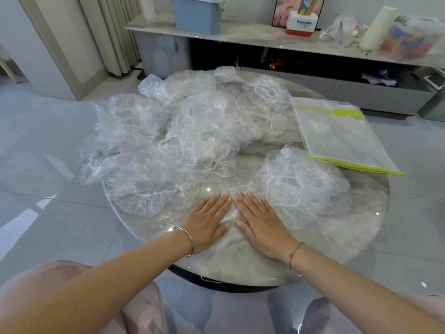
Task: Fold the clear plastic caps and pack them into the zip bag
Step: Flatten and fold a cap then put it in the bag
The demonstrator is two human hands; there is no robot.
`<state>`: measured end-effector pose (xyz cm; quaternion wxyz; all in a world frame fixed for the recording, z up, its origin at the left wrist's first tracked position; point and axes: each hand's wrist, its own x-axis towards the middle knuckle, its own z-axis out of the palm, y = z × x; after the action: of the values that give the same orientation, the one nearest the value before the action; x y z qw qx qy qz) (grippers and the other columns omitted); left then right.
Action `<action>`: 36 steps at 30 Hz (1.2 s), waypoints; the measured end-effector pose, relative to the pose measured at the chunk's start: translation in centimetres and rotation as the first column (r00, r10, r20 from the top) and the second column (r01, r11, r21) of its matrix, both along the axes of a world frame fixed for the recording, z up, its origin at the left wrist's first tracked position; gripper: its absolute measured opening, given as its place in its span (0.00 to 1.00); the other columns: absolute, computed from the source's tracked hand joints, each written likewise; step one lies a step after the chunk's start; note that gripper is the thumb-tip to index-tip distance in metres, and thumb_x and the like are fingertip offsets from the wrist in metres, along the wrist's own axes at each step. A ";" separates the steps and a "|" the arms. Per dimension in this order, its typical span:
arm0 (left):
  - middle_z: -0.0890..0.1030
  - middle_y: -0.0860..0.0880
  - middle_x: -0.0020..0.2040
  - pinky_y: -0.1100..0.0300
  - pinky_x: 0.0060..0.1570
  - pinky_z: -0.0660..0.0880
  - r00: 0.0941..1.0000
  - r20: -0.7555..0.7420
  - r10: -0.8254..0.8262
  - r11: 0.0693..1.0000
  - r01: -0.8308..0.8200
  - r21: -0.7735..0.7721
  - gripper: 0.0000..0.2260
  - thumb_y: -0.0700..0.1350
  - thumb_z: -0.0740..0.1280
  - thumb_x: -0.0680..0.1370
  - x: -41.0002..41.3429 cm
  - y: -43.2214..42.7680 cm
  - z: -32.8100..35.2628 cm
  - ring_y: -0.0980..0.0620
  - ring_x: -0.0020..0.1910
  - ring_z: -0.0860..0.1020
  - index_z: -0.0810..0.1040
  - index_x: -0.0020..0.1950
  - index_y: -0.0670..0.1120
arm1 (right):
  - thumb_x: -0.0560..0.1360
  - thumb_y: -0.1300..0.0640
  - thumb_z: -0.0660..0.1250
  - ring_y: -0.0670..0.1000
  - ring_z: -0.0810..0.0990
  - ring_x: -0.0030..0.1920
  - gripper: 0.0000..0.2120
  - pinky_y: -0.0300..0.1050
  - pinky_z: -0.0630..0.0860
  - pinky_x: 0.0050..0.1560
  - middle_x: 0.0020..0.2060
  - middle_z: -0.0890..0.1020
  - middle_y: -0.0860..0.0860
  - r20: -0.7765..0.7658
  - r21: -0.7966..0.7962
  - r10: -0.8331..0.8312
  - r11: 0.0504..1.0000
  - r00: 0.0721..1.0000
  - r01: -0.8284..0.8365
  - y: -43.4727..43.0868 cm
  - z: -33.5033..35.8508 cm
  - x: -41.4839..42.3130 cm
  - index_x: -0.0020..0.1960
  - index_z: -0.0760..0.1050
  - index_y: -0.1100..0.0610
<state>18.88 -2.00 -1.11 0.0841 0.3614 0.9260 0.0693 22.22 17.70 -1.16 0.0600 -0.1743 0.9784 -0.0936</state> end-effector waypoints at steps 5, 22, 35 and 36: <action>0.33 0.52 0.74 0.59 0.71 0.33 1.000 0.010 -0.002 1.000 0.003 -0.007 0.39 0.65 0.23 0.67 -0.1 0.0 -0.6 0.53 0.74 0.34 0.32 0.75 0.48 | 0.75 0.38 0.34 0.41 0.31 0.73 0.31 0.41 0.29 0.72 0.74 0.36 0.42 0.041 -0.008 -0.001 1.000 0.999 0.001 -0.2 0.0 0.3 0.75 0.34 0.48; 0.33 0.51 0.75 0.57 0.73 0.35 0.999 0.038 0.006 0.999 -0.005 -0.031 0.45 0.68 0.17 0.62 -0.2 0.2 -0.5 0.53 0.74 0.33 0.33 0.75 0.47 | 0.73 0.34 0.33 0.40 0.32 0.73 0.34 0.39 0.28 0.71 0.74 0.36 0.41 0.063 -0.038 0.002 0.999 0.998 0.001 -0.3 0.1 0.1 0.75 0.35 0.47; 0.33 0.51 0.75 0.57 0.73 0.34 0.999 0.052 -0.012 0.999 0.014 -0.040 0.45 0.70 0.20 0.63 -0.3 0.2 -0.4 0.53 0.74 0.33 0.33 0.75 0.47 | 0.73 0.35 0.33 0.40 0.33 0.73 0.34 0.44 0.31 0.73 0.75 0.38 0.42 0.077 -0.038 0.017 0.999 0.997 -0.014 -0.2 0.2 0.1 0.76 0.35 0.47; 0.33 0.51 0.75 0.57 0.72 0.34 0.998 0.054 -0.021 0.999 0.024 -0.044 0.45 0.70 0.22 0.64 -0.4 0.2 -0.3 0.53 0.74 0.34 0.34 0.75 0.47 | 0.73 0.35 0.33 0.40 0.33 0.74 0.35 0.43 0.31 0.73 0.75 0.38 0.42 0.078 -0.039 0.020 0.999 0.997 -0.017 -0.2 0.2 0.0 0.76 0.36 0.48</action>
<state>18.46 -1.81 -1.40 0.1179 0.3678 0.9206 0.0574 22.22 17.55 -0.91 0.0955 -0.1806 0.9717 -0.1186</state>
